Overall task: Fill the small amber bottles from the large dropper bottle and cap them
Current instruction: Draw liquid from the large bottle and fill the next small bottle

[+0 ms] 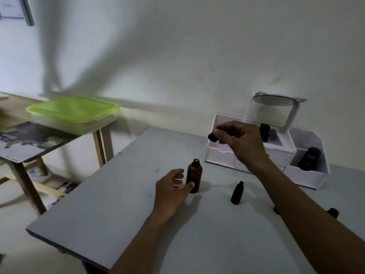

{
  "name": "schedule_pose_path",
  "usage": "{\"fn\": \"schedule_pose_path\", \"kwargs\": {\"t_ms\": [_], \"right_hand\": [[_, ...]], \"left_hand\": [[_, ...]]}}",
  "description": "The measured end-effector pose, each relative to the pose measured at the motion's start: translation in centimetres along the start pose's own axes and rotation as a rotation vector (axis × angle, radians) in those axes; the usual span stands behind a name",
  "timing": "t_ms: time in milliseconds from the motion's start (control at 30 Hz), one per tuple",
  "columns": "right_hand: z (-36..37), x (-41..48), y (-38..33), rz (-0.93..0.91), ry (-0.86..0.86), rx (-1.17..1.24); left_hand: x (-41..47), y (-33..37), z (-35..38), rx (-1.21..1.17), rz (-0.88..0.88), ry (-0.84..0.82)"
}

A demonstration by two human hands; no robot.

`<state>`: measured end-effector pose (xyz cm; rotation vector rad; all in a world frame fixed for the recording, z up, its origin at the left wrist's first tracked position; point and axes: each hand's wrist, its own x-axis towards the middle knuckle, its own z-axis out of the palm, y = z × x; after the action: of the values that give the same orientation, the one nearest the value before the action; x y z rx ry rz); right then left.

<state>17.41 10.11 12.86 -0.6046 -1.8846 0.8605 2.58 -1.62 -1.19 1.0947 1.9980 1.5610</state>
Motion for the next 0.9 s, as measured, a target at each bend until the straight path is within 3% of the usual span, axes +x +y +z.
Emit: {"fn": "schedule_pose_path", "kwargs": {"t_ms": [500, 900], "right_hand": [[2.7, -0.1, 2.8, 0.012, -0.24, -0.219], [4.2, -0.5, 4.8, 0.043, -0.29, -0.285]], "left_hand": [[1.1, -0.1, 1.6, -0.042, 0.066, -0.007], [1.0, -0.2, 1.7, -0.043, 0.077, 0.004]]}}
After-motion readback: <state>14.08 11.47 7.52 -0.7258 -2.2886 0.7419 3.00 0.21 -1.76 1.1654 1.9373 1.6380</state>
